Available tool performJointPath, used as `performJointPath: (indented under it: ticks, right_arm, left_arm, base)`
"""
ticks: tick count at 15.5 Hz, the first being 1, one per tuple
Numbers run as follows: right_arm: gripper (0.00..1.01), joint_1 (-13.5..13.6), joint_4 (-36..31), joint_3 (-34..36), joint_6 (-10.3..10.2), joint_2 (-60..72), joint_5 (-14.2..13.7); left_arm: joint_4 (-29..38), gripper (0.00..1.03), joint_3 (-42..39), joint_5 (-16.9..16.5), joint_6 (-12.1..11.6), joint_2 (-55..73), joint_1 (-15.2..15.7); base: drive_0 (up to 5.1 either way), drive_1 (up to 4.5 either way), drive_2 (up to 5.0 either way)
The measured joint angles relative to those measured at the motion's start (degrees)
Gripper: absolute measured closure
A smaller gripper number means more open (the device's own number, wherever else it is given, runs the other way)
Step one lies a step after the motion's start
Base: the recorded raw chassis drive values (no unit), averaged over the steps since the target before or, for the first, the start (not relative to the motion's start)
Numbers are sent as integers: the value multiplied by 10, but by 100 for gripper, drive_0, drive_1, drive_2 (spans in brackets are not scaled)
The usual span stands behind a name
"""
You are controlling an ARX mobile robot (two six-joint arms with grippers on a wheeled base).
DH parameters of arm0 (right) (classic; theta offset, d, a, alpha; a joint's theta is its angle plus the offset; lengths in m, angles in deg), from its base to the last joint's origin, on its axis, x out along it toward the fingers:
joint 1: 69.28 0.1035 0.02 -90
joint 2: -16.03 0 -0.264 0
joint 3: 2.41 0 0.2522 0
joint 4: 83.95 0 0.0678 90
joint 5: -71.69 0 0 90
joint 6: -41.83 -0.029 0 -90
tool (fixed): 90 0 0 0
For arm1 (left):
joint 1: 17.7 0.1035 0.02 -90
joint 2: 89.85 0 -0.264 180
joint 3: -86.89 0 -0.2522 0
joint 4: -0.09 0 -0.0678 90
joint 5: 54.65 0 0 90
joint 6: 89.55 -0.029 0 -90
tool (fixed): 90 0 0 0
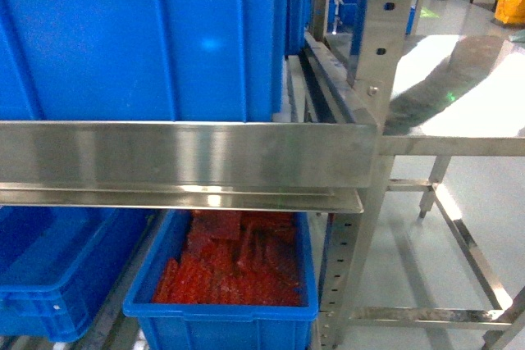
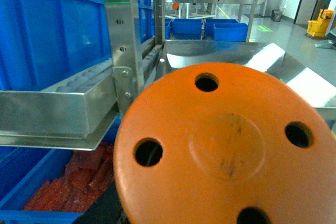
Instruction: Sort blue parts and orange caps into right shelf containers
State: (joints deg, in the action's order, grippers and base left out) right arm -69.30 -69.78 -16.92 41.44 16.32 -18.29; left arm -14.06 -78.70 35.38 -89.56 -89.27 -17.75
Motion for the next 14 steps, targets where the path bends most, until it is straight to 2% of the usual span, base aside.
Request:
performJointPath:
  ticks: [14]
  right_arm:
    - [57, 0, 0, 0, 0, 0, 0]
  left_arm:
    - [0, 61, 0, 0, 0, 0, 0]
  base:
    - [-492, 245, 245]
